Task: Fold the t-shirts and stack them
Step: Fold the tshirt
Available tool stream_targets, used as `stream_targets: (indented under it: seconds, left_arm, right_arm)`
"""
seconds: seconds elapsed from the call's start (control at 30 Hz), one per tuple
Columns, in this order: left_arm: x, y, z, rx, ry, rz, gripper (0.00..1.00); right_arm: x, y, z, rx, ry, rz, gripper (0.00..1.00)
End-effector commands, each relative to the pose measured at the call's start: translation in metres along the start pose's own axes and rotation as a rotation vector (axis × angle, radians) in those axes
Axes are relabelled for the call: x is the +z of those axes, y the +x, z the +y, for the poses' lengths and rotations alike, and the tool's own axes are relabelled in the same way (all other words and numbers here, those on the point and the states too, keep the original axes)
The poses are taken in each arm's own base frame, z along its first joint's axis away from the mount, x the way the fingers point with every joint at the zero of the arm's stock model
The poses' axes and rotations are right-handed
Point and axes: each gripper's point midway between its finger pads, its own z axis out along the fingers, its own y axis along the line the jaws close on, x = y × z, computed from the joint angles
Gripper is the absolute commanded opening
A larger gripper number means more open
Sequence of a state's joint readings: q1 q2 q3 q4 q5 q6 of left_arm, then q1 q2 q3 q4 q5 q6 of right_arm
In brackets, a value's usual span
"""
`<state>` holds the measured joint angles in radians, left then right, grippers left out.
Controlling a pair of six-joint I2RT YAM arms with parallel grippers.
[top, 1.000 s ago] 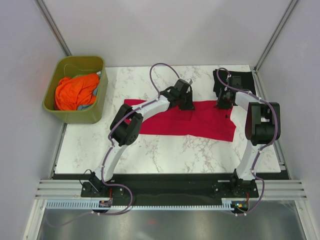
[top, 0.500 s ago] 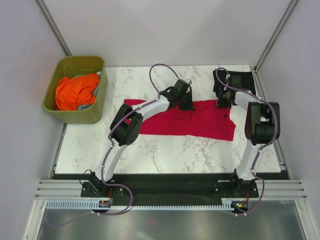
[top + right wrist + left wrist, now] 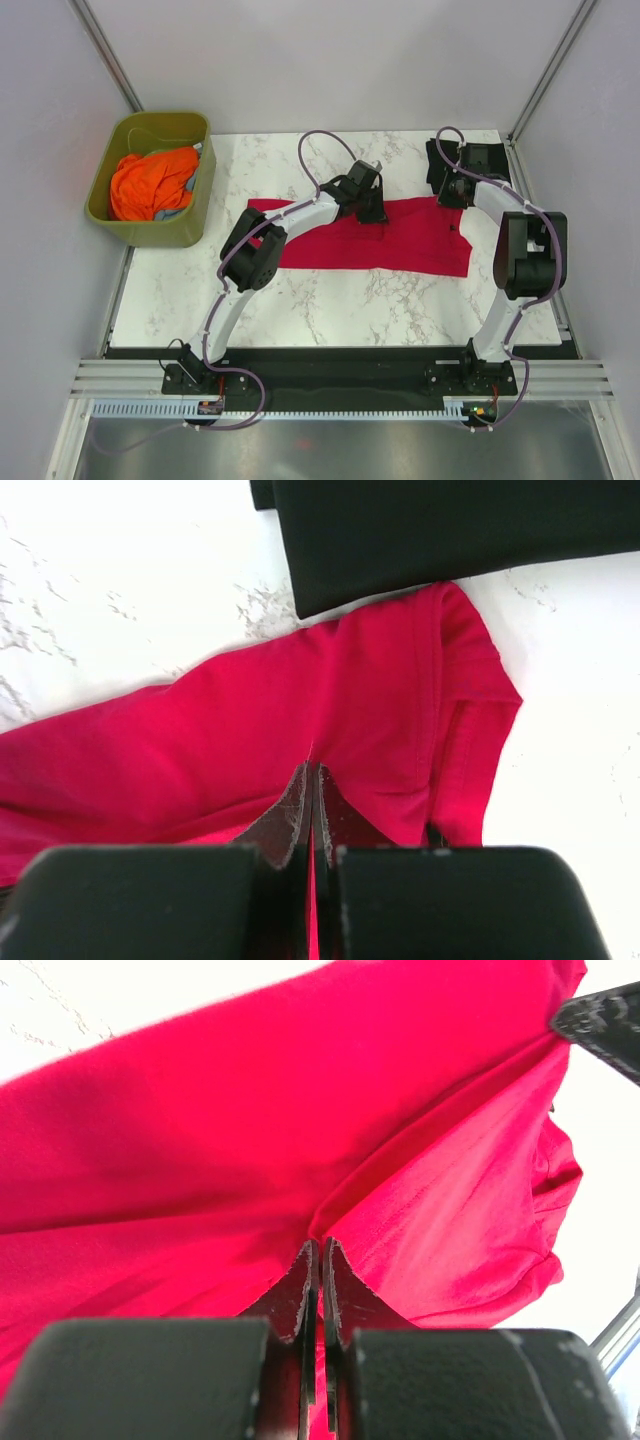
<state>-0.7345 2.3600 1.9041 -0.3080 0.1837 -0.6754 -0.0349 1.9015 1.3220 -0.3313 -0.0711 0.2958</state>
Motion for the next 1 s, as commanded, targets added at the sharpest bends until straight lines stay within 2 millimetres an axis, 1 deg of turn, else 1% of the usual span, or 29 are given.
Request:
stream_targets:
  seconds: [0.0, 0.13, 0.23, 0.43, 0.53, 0.57, 0.7, 0.8, 0.83, 0.87, 0.97]
  left_arm:
    - [-0.001, -0.004, 0.001, -0.038, -0.009, -0.010, 0.02]
    - [-0.002, -0.003, 0.000, -0.051, -0.014, -0.010, 0.02]
    - [-0.002, -0.001, 0.006, -0.072, -0.037, -0.011, 0.02]
    - [0.001, 0.005, 0.009, -0.092, -0.044, 0.006, 0.02]
    - [0.001, 0.006, 0.010, -0.091, -0.049, 0.004, 0.02]
    - [0.001, 0.006, 0.011, -0.092, -0.049, 0.003, 0.02]
    - [0.000, 0.005, 0.009, -0.090, -0.043, 0.002, 0.02]
    - [0.000, 0.003, 0.007, -0.090, -0.038, 0.001, 0.02]
    - [0.000, 0.003, 0.006, -0.090, -0.035, 0.001, 0.02]
    - [0.000, 0.003, 0.006, -0.092, -0.035, 0.001, 0.02]
    - [0.000, 0.003, 0.006, -0.092, -0.034, 0.002, 0.02]
  right_arm:
    - [-0.016, -0.018, 0.005, 0.008, -0.004, -0.070, 0.00]
    - [-0.013, -0.018, 0.008, 0.006, -0.016, -0.066, 0.00]
    - [-0.012, -0.019, 0.009, -0.001, -0.027, -0.069, 0.00]
    - [-0.017, -0.022, 0.013, -0.016, -0.018, -0.093, 0.00]
    - [-0.020, -0.020, 0.012, -0.010, 0.002, -0.100, 0.03]
    - [-0.020, -0.016, 0.011, -0.008, 0.004, -0.096, 0.03]
    - [-0.023, -0.014, 0.012, -0.003, -0.001, -0.106, 0.04]
    - [-0.021, -0.012, 0.012, -0.002, -0.001, -0.100, 0.11]
    - [-0.021, -0.011, 0.012, -0.003, 0.000, -0.095, 0.15]
    - [-0.020, -0.010, 0.011, -0.006, 0.001, -0.092, 0.17]
    - [-0.017, -0.007, 0.009, -0.013, 0.009, -0.083, 0.19]
